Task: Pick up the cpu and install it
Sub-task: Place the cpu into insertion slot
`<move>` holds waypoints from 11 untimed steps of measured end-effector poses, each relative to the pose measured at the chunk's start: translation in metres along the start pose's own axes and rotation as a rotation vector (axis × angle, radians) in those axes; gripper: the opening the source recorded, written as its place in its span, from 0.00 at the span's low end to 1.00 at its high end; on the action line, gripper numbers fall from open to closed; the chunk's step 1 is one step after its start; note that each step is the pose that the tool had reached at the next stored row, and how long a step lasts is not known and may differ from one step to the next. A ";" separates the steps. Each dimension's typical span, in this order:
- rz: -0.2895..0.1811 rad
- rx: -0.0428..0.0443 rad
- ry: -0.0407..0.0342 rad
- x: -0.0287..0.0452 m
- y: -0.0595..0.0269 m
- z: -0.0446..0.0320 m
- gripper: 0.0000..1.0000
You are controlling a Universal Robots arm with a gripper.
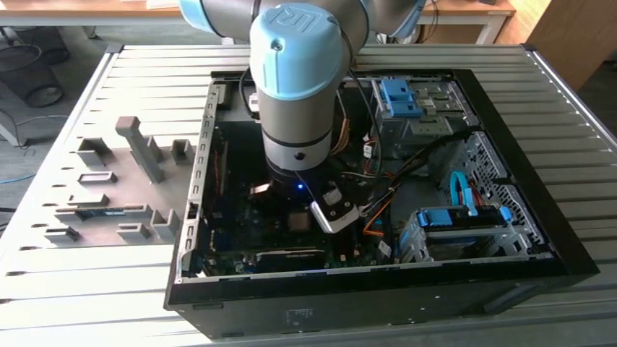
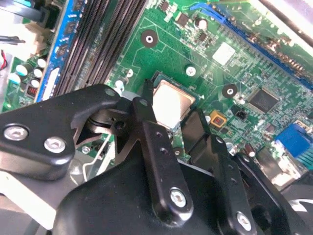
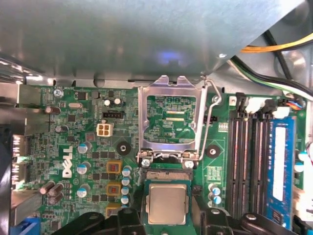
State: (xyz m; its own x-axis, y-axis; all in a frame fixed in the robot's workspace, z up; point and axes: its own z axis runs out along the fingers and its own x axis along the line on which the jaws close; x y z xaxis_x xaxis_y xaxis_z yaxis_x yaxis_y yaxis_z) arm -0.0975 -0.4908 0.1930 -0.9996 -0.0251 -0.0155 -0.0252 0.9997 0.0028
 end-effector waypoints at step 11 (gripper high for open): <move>0.000 -0.0142 -0.0001 0.0007 0.0000 0.0026 0.47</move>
State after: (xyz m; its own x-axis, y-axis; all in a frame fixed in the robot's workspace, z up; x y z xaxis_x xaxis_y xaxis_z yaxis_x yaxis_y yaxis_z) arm -0.0981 -0.4908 0.1903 -0.9996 -0.0249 -0.0156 -0.0251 0.9995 0.0170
